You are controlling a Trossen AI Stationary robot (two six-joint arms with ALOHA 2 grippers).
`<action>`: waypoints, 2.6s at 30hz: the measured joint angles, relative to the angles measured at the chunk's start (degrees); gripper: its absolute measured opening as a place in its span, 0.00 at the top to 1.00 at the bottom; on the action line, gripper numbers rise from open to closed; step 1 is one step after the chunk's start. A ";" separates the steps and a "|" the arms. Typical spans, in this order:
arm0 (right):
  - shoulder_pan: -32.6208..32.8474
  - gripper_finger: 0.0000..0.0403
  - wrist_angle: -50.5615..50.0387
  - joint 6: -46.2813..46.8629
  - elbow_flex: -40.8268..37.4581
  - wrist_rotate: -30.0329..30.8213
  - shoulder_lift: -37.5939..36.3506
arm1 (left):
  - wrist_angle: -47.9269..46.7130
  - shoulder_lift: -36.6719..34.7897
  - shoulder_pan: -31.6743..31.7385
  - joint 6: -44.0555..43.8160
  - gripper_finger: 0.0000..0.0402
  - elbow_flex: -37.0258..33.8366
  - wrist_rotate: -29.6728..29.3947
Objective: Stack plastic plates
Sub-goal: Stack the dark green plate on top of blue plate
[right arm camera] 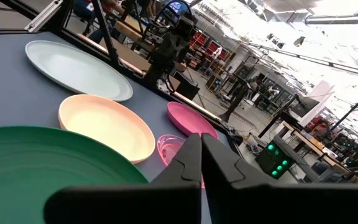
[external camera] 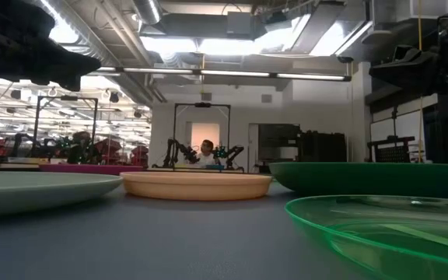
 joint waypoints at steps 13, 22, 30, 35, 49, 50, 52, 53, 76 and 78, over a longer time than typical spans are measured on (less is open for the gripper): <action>0.02 1.00 0.02 -0.04 0.00 0.00 -0.01 | 2.27 0.01 0.00 -17.94 0.72 0.00 -14.00; 0.01 1.00 0.02 -0.07 0.00 0.00 -0.01 | 2.40 0.01 0.00 -20.74 0.53 0.02 -15.38; 0.01 1.00 0.02 -0.07 0.00 0.00 -0.02 | 10.75 2.54 0.00 -20.73 0.52 0.02 -18.71; 0.01 1.00 0.02 -0.07 0.00 0.00 -0.01 | 22.69 10.36 0.00 -20.26 0.52 0.02 -18.75; 0.00 1.00 0.02 -0.07 0.00 0.00 -0.02 | 26.62 45.09 1.59 -20.30 0.52 17.90 -25.57; 0.01 1.00 0.02 -0.07 0.00 -0.01 -0.02 | 26.55 47.76 1.98 -20.35 0.52 19.72 -25.56; 0.00 1.00 0.02 -0.07 0.00 0.00 -0.02 | 26.30 52.91 2.78 -20.72 0.52 23.64 -25.55; 0.02 1.00 0.02 -0.07 0.00 0.00 -0.02 | 26.24 55.51 3.17 -20.74 0.52 25.70 -25.31; 0.00 1.00 0.01 -0.07 0.00 -0.01 -0.02 | 6.95 102.11 6.36 -23.97 0.52 68.52 -11.84; 0.02 1.00 0.00 -0.07 0.00 -0.02 -0.02 | 6.99 104.52 6.36 -25.30 0.52 69.73 -10.77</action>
